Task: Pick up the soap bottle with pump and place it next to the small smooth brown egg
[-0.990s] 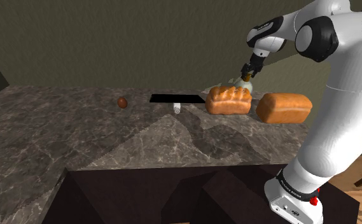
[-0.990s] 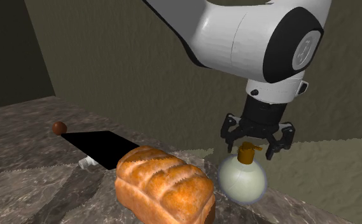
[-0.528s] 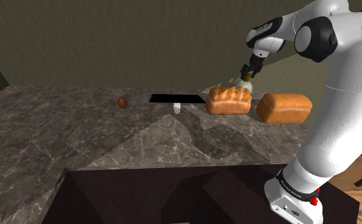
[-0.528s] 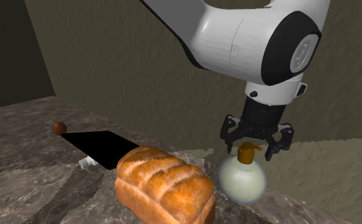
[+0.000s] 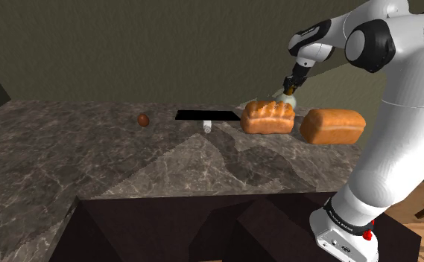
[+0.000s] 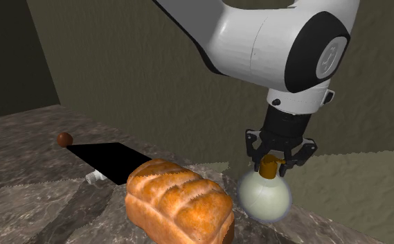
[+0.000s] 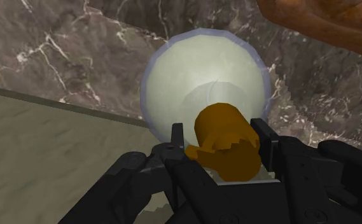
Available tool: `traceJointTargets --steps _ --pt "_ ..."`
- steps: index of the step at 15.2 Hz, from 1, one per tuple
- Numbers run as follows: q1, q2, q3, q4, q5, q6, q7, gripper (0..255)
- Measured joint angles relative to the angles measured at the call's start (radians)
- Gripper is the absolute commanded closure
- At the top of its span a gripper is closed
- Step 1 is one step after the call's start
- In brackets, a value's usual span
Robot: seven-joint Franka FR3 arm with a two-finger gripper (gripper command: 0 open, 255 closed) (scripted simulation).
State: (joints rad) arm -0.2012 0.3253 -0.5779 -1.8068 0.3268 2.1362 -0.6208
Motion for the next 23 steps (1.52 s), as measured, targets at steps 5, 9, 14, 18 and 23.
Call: traceJointTargets --steps 5,9,14,18,23 --pt "0.003 -0.011 -0.004 0.013 -0.011 -0.023 0.009 255" --pt "0.006 -0.027 -0.009 0.044 -0.026 -0.065 0.024 255" --pt "0.009 -0.05 -0.017 0.08 -0.046 -0.12 0.038 255" --pt "0.009 -0.059 -0.021 0.123 -0.057 -0.169 0.051 255" --pt "0.01 -0.073 -0.025 0.176 -0.07 -0.231 0.066 255"
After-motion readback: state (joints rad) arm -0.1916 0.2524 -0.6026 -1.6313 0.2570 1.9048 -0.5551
